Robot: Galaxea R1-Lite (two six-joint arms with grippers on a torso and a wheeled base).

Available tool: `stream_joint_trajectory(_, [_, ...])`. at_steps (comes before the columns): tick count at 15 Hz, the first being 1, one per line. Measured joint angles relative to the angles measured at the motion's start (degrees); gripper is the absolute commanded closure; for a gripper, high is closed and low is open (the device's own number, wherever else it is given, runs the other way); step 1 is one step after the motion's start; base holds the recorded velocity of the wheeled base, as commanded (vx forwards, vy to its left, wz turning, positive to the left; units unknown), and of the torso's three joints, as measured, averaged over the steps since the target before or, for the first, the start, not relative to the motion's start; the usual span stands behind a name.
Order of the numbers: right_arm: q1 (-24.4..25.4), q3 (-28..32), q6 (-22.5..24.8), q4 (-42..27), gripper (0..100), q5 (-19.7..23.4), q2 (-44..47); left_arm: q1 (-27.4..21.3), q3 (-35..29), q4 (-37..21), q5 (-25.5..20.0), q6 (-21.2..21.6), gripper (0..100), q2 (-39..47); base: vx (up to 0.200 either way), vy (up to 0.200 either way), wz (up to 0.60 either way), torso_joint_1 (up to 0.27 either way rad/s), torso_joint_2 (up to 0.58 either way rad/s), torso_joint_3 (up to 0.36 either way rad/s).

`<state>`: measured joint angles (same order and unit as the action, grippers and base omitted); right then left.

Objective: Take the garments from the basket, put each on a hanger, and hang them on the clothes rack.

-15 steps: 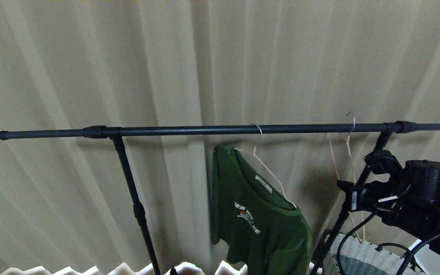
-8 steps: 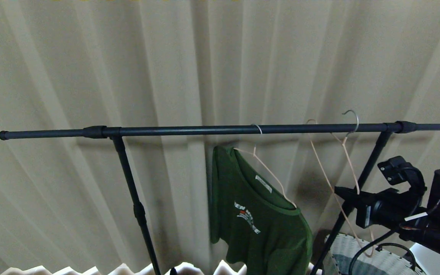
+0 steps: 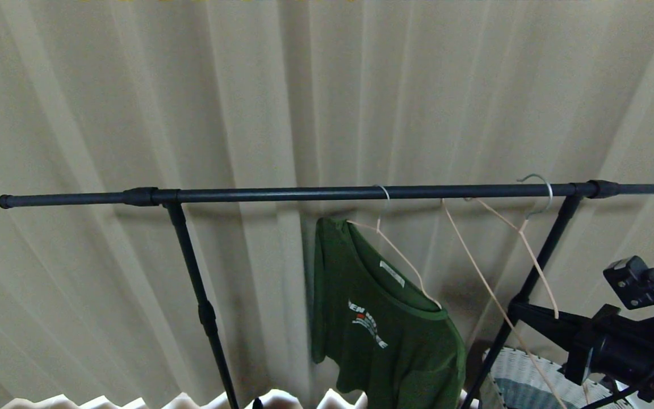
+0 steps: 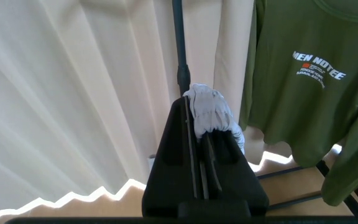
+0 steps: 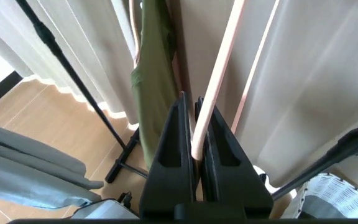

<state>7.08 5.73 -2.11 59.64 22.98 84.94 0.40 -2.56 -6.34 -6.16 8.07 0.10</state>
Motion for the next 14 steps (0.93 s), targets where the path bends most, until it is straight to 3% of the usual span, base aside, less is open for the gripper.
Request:
stream_joint_trajectory(13, [-0.3, -0.9, -0.2, -0.2, 100, 0.0, -0.8, 0.0, 0.0, 0.0, 0.0, -0.3, 100, 0.0, -0.200, 0.000, 0.00, 0.002, 0.00, 0.004])
stream_joint_trajectory(14, [-0.3, -1.0, -0.3, -0.2, 100, 0.1, -0.7, 0.0, 0.0, 0.0, 0.0, -0.6, 100, 0.0, 0.000, 0.000, 0.00, 0.000, 0.00, 0.000])
